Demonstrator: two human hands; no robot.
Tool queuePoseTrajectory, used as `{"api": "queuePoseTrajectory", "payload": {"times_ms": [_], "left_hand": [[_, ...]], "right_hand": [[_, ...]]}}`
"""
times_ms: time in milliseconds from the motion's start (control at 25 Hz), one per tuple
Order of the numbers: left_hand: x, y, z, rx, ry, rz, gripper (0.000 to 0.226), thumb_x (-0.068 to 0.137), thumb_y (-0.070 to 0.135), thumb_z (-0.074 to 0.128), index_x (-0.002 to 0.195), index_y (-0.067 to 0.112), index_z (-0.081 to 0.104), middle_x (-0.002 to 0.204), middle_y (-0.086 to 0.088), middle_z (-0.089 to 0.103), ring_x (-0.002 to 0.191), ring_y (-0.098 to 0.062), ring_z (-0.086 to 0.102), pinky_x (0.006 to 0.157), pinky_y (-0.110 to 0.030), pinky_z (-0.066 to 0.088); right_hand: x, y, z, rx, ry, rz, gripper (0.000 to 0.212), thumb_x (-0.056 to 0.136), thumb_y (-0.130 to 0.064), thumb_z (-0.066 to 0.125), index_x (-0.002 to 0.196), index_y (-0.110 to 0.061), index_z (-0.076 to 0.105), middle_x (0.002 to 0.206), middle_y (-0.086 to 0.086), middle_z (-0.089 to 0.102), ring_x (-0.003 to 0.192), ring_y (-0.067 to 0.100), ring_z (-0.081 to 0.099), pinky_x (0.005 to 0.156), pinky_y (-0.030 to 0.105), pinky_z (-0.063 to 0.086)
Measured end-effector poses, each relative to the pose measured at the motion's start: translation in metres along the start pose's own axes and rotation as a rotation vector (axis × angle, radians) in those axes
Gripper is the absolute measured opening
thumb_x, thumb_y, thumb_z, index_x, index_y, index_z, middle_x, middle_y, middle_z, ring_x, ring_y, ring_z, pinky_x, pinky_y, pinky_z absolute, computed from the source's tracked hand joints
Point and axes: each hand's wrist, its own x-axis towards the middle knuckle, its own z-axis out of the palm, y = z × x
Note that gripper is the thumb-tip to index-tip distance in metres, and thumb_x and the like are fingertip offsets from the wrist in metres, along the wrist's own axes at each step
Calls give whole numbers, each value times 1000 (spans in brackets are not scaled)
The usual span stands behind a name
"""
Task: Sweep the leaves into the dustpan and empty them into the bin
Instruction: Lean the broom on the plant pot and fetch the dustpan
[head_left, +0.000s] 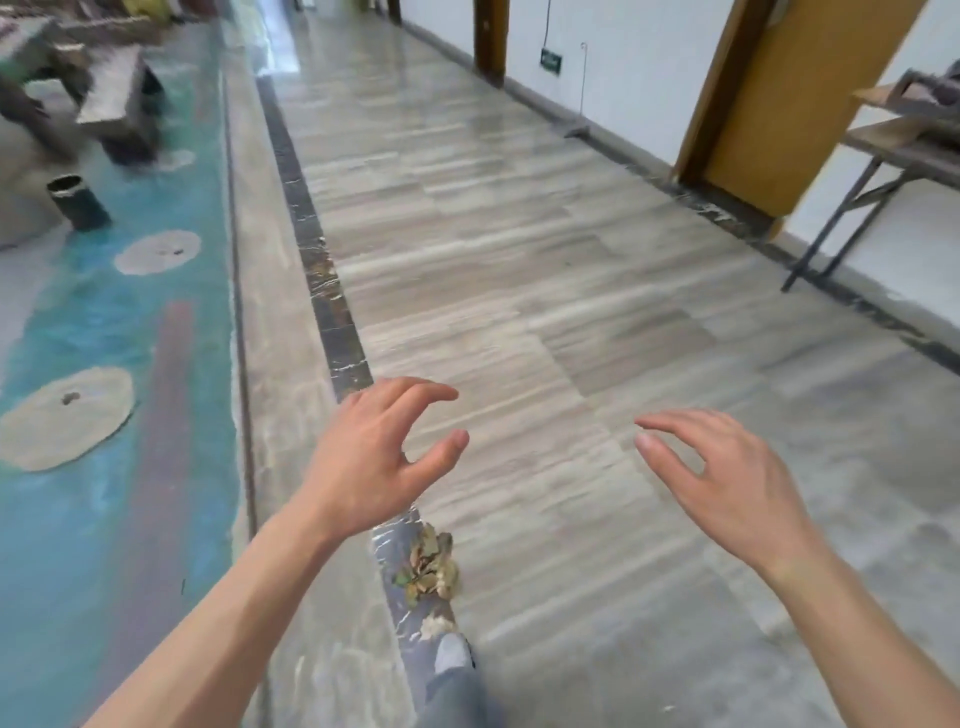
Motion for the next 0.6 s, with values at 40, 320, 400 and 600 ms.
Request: {"api": "queuePoseTrajectory", "payload": {"times_ms": [40, 320, 400, 600], "left_hand": [[15, -2, 4, -2, -4, 19, 50, 89, 61, 44, 121, 26, 61, 120, 8, 63, 116, -13, 56, 97, -39, 44], [146, -64, 30, -96, 66, 71, 45, 89, 56, 50, 119, 24, 62, 119, 9, 63, 115, -14, 57, 95, -46, 46], [190, -91, 37, -115, 100, 68, 44, 89, 55, 52, 118, 24, 62, 118, 9, 63, 114, -15, 58, 94, -47, 47], [293, -156, 43, -135, 145, 20, 44, 89, 55, 51, 119, 24, 61, 118, 11, 63, 113, -13, 58, 95, -45, 46]], "right_hand": [[9, 7, -1, -3, 12, 20, 47, 88, -61, 42, 106, -31, 72, 110, -15, 70, 110, 10, 60, 91, 30, 48], [140, 29, 31, 19, 86, 7, 41, 88, -56, 49, 107, -28, 73, 108, -14, 70, 106, 7, 59, 90, 29, 47], [193, 33, 45, 32, 78, -27, 43, 89, -57, 48, 107, -28, 73, 108, -13, 70, 108, 8, 60, 92, 33, 48], [321, 48, 71, 0, 65, -71, 41, 89, -55, 49, 110, -28, 72, 112, -13, 69, 112, 7, 58, 95, 33, 47]]}}
